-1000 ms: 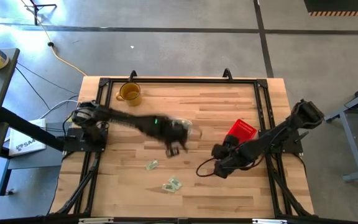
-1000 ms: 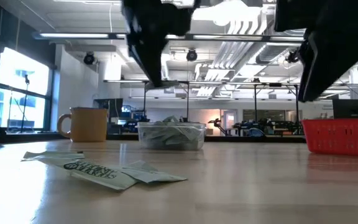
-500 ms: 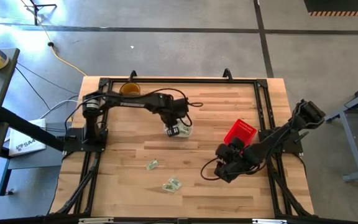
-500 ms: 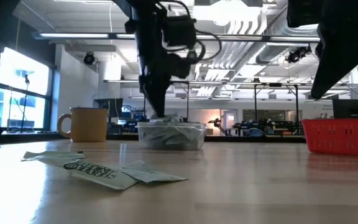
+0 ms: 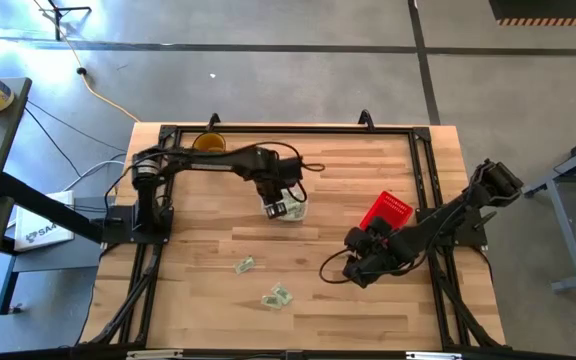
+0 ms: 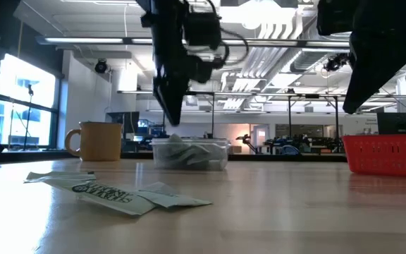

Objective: Pick and place items into bin
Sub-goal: Put the white stevia packet into the transparent bin, then put the top left white stevia packet into the transparent bin

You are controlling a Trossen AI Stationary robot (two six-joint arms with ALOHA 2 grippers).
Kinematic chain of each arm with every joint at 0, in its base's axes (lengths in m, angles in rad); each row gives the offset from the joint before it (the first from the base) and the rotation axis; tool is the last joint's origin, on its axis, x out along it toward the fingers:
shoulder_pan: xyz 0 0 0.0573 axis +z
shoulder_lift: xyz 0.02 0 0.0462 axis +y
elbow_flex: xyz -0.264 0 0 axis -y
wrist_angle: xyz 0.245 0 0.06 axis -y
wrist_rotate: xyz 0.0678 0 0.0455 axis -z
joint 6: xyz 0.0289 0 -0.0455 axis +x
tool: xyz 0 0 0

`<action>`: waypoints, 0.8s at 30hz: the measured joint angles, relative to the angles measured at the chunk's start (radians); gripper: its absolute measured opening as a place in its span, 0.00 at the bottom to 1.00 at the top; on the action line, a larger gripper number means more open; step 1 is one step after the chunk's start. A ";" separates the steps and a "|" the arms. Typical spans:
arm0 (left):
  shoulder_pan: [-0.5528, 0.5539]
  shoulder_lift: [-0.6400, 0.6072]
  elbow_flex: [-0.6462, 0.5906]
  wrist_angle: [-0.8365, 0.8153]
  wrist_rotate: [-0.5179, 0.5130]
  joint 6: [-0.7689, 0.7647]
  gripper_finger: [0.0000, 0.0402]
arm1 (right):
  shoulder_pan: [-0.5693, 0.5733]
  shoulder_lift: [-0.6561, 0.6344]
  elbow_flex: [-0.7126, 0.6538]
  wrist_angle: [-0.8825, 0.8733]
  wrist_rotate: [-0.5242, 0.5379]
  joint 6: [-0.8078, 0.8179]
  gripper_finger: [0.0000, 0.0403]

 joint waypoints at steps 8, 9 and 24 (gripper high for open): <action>-0.028 -0.114 0.060 -0.130 -0.022 -0.090 0.47 | -0.019 0.000 0.000 -0.003 0.000 -0.068 0.67; -0.040 -0.130 0.058 -0.171 -0.008 -0.111 0.49 | -0.021 0.000 0.000 -0.003 0.000 -0.075 0.67; -0.467 -0.179 -0.342 0.132 0.139 -0.612 0.60 | -0.067 0.000 0.000 0.032 -0.030 -0.284 0.67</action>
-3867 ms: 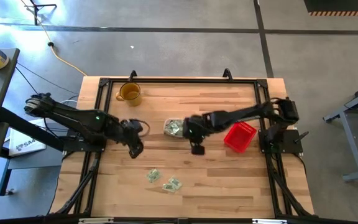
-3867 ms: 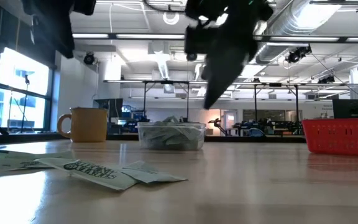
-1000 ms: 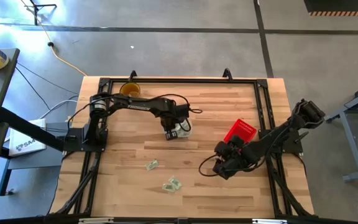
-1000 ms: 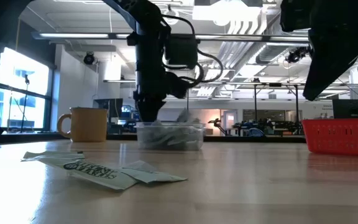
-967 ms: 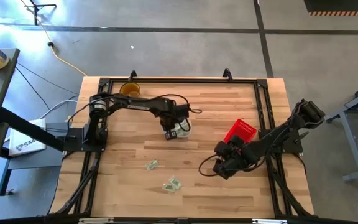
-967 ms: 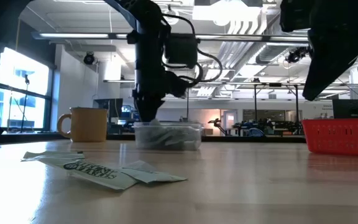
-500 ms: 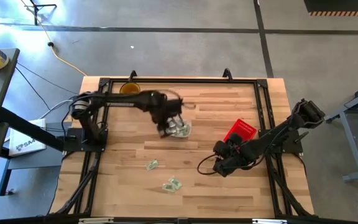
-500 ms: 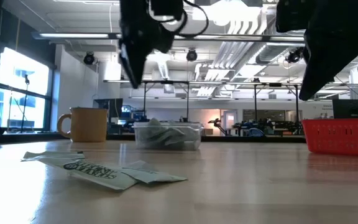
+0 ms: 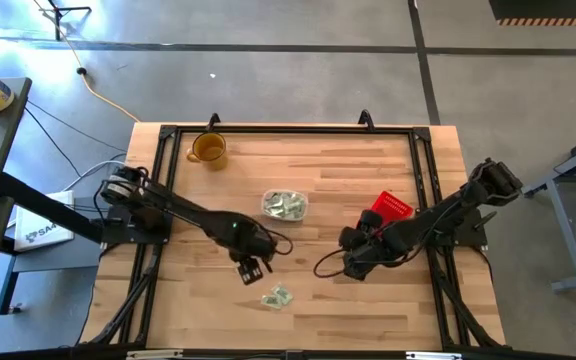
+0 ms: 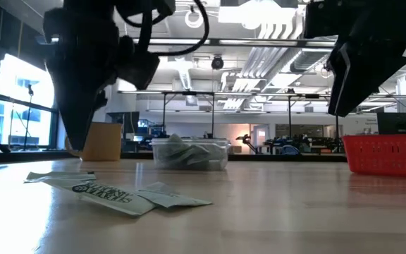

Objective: Pick and place items into bin
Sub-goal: Put the top left white stevia packet into the transparent bin

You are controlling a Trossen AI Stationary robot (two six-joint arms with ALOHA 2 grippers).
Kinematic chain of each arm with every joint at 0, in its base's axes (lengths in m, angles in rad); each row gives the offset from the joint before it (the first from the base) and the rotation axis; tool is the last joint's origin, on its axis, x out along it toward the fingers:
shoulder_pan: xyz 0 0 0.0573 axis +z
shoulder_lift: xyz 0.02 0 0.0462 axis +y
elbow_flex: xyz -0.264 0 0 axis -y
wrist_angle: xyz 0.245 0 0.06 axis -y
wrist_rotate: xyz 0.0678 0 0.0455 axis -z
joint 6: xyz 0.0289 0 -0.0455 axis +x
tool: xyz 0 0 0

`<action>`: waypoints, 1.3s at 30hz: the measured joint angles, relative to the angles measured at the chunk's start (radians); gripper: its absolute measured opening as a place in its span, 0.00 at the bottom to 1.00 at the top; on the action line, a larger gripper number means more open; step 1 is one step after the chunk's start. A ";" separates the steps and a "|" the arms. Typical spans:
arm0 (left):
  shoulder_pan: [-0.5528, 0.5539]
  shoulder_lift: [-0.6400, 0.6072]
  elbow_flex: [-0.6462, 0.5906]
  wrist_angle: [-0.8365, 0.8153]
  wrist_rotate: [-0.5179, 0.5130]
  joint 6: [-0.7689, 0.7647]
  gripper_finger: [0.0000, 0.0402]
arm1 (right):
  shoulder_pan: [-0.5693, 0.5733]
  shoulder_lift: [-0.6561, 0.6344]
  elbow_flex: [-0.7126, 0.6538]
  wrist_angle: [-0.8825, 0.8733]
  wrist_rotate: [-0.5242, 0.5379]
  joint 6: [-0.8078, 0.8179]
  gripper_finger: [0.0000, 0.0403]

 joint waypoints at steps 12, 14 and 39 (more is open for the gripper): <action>-0.063 0.000 -0.168 0.162 -0.125 -0.125 0.50 | -0.043 0.000 0.000 0.008 -0.049 -0.061 0.67; -0.065 -0.003 -0.181 0.171 -0.144 -0.125 0.44 | -0.044 0.000 0.000 0.019 -0.053 -0.062 0.67; 0.162 -0.054 0.240 -0.075 -0.358 0.467 0.05 | 0.072 -0.002 0.000 0.186 0.040 0.190 0.67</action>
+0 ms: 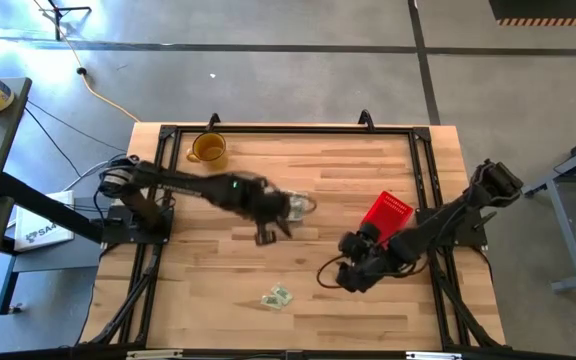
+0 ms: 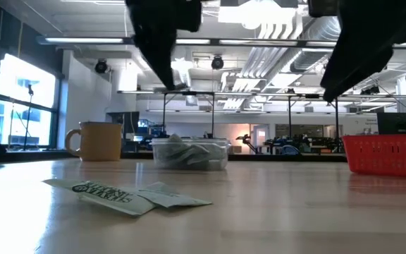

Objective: Pick and place items into bin
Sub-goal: Put the top left white stevia packet into the transparent bin, then put the top white stevia packet into the transparent bin

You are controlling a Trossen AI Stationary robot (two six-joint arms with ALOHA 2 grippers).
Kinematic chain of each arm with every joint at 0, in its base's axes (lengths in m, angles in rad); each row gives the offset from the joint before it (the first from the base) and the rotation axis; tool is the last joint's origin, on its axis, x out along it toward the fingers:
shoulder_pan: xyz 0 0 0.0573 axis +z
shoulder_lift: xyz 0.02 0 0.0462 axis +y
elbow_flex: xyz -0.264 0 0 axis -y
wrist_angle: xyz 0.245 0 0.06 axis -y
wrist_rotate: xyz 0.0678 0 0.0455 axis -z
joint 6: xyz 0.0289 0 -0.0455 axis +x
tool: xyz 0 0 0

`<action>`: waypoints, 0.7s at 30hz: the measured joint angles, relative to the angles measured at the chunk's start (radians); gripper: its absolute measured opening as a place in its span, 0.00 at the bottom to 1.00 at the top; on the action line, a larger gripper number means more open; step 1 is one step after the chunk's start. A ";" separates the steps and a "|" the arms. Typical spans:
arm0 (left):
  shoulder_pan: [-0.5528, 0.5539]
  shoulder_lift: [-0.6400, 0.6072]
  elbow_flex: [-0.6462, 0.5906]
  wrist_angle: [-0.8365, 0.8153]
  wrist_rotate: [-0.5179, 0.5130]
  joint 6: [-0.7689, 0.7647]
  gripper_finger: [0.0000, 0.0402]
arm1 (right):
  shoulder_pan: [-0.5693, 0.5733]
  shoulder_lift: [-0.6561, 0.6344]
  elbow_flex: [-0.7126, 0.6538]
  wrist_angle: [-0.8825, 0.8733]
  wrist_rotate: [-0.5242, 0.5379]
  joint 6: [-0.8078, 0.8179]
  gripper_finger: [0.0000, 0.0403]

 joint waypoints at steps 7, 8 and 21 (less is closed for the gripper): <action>0.193 0.120 0.004 0.068 0.164 0.223 0.11 | 0.049 0.000 0.000 -0.011 0.036 0.103 0.67; 0.209 0.134 0.004 0.064 0.148 0.233 0.14 | 0.049 0.000 0.000 -0.004 0.028 0.105 0.67; 0.123 -0.033 0.028 -0.168 0.222 0.078 0.66 | 0.010 0.192 0.002 0.451 -0.156 -0.279 0.67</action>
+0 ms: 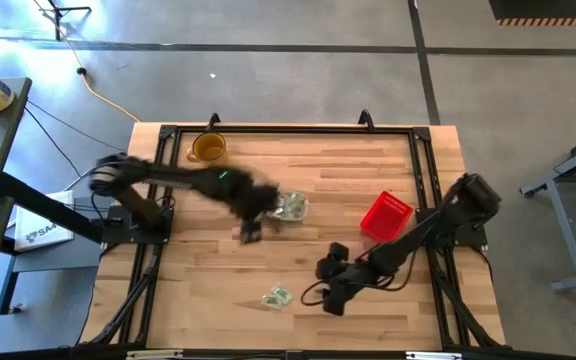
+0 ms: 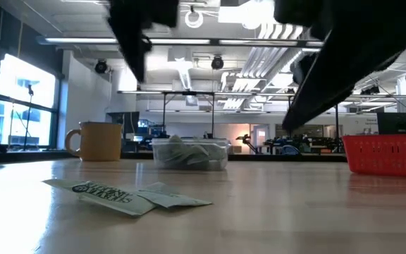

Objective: Pick and place items into bin
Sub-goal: Put the top white stevia packet into the transparent bin

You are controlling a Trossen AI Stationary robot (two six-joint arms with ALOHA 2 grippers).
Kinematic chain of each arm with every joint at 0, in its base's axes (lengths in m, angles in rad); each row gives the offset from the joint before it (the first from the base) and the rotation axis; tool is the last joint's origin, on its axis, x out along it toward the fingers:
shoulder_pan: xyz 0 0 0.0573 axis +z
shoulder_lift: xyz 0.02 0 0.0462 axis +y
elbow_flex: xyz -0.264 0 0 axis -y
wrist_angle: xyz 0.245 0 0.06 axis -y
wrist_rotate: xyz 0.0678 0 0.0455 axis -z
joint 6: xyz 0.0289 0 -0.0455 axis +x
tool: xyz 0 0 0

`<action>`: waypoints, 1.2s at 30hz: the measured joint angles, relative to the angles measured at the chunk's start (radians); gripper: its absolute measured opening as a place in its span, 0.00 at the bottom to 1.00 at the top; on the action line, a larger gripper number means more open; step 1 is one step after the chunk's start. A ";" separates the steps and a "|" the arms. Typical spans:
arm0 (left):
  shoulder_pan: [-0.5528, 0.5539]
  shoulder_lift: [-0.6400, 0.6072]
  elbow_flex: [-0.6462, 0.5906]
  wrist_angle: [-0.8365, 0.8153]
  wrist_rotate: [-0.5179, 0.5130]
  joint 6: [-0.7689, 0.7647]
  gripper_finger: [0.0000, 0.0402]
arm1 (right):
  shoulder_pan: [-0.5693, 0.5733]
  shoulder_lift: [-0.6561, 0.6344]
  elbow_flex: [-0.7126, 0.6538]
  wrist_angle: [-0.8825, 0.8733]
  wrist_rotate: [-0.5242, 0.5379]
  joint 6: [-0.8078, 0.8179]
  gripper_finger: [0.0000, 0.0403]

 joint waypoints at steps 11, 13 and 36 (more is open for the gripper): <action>-0.448 -0.370 -0.404 0.196 -0.207 -0.420 0.63 | -0.025 0.341 0.421 -0.165 0.030 0.102 0.67; -0.490 -0.402 -0.451 0.211 -0.229 -0.483 0.62 | -0.025 0.421 0.518 -0.297 0.035 0.172 0.67; -0.680 -0.444 -0.546 0.194 -0.348 -0.602 0.49 | -0.155 0.635 0.835 -0.558 -0.253 -0.073 0.04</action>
